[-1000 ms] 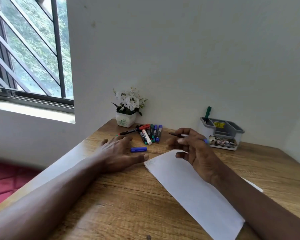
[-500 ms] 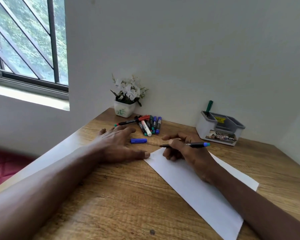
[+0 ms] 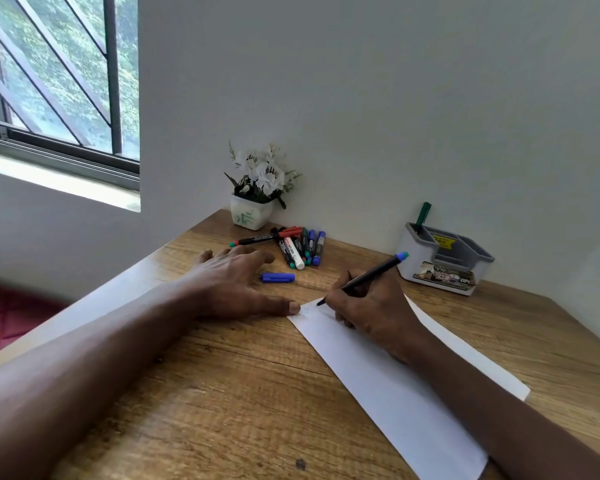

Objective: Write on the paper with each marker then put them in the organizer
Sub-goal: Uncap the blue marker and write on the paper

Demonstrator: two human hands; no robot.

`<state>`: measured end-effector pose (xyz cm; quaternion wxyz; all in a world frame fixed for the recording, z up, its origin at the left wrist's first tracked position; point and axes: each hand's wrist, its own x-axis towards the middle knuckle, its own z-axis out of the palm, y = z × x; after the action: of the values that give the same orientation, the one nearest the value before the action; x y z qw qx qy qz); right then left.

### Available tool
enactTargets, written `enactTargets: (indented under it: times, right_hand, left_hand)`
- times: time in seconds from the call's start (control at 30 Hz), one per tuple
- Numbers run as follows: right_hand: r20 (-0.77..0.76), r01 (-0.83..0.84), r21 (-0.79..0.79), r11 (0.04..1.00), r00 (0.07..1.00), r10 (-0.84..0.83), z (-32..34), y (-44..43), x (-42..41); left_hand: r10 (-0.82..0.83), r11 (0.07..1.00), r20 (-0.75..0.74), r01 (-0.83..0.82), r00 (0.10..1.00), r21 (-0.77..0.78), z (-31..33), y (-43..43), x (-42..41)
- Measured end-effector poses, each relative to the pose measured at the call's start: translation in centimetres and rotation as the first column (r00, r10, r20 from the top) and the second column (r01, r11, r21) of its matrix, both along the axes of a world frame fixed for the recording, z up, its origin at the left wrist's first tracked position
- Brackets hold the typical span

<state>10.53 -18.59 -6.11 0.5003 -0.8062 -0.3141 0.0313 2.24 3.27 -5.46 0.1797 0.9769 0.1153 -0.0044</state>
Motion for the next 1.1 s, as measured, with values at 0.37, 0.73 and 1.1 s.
enactTargets:
  times: [0.37,0.73,1.1]
  right_hand:
    - [0.063,0.02,-0.075,0.997,0.998,-0.015,-0.07,0.06,0.5]
    - [0.055,0.007,-0.062,0.998,0.998,-0.004,-0.44,0.12,0.66]
    - [0.134,0.041,-0.044,0.998,0.99,-0.035,-0.44,0.0,0.68]
  left_hand:
    - [-0.013,1.0,-0.013,0.013,1.0,0.015,0.13,-0.04,-0.16]
    - [-0.004,1.0,-0.023,0.005,1.0,0.011,0.42,-0.29,-0.33]
    - [0.001,1.0,-0.022,0.0,1.0,0.012,0.42,-0.3,-0.37]
